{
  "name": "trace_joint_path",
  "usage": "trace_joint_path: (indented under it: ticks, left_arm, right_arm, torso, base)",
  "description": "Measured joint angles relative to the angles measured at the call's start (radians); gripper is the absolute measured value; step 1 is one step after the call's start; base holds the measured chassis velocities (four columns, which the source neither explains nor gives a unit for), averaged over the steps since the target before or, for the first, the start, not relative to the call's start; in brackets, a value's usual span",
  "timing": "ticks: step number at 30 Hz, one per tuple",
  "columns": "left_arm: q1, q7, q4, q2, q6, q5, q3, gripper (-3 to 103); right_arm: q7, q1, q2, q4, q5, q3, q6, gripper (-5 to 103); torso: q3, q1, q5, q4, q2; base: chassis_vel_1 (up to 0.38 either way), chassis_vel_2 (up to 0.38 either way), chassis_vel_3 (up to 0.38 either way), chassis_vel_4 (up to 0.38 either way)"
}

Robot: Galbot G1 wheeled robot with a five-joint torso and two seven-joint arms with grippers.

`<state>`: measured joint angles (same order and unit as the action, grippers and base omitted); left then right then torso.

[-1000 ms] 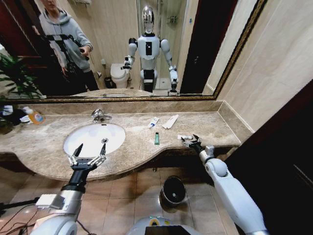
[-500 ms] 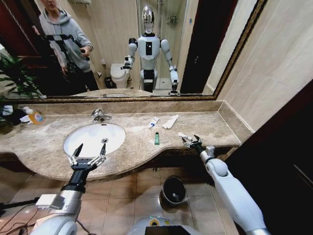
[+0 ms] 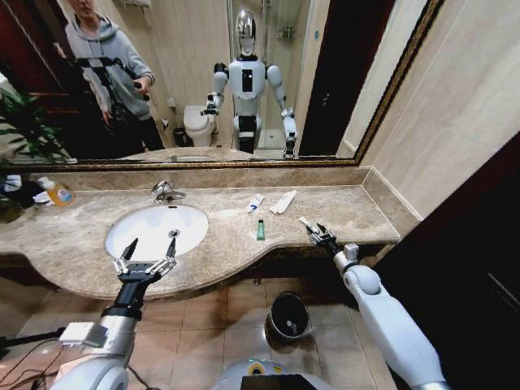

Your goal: Pick up the trash from the sink and place it in the trash bin.

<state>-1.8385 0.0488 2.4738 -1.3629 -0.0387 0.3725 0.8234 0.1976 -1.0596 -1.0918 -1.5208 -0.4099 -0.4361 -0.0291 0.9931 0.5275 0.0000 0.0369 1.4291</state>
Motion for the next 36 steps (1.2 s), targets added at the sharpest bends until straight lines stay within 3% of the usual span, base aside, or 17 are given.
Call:
trace_joint_path:
  ticks: [2,4,7,26,32,36]
  left_arm:
    - [0.000,0.000,0.000,0.000,0.000,0.000,0.000,100]
    - [0.000,0.000,0.000,0.000,0.000,0.000,0.000,100]
    - [0.000,0.000,0.000,0.000,0.000,0.000,0.000,100]
    - [0.000,0.000,0.000,0.000,0.000,0.000,0.000,100]
    - [0.000,0.000,0.000,0.000,0.000,0.000,0.000,100]
    - [0.000,0.000,0.000,0.000,0.000,0.000,0.000,100]
  right_arm:
    - [0.000,-0.003,0.003,-0.003,0.000,0.000,0.001,37]
    - [0.000,-0.009,0.009,-0.011,-0.002,0.000,0.005,26]
    - [0.000,-0.015,0.012,-0.020,-0.004,-0.002,0.008,19]
    - [-0.026,-0.094,0.042,-0.151,-0.039,-0.047,-0.007,19]
    - [-0.042,-0.205,0.042,-0.259,-0.078,-0.083,0.048,19]
    - [-0.107,-0.345,0.021,-0.411,-0.083,-0.116,0.108,19]
  torso:
    - [0.000,0.000,0.0000,0.0000,0.000]
    - [0.000,0.000,0.0000,0.0000,0.000]
    - [0.000,0.000,0.0000,-0.0001,0.000]
    - [0.000,0.000,-0.0001,0.0001,0.000]
    - [0.000,0.000,-0.0001,-0.0003,0.000]
    - [0.000,0.000,-0.0001,-0.0001,0.000]
  base:
    - [0.000,0.000,0.000,0.000]
    - [0.000,0.000,0.000,0.000]
    - [0.000,0.000,0.000,0.000]
    - [0.000,0.000,0.000,0.000]
    - [0.000,0.000,0.000,0.000]
    - [0.000,0.000,0.000,0.000]
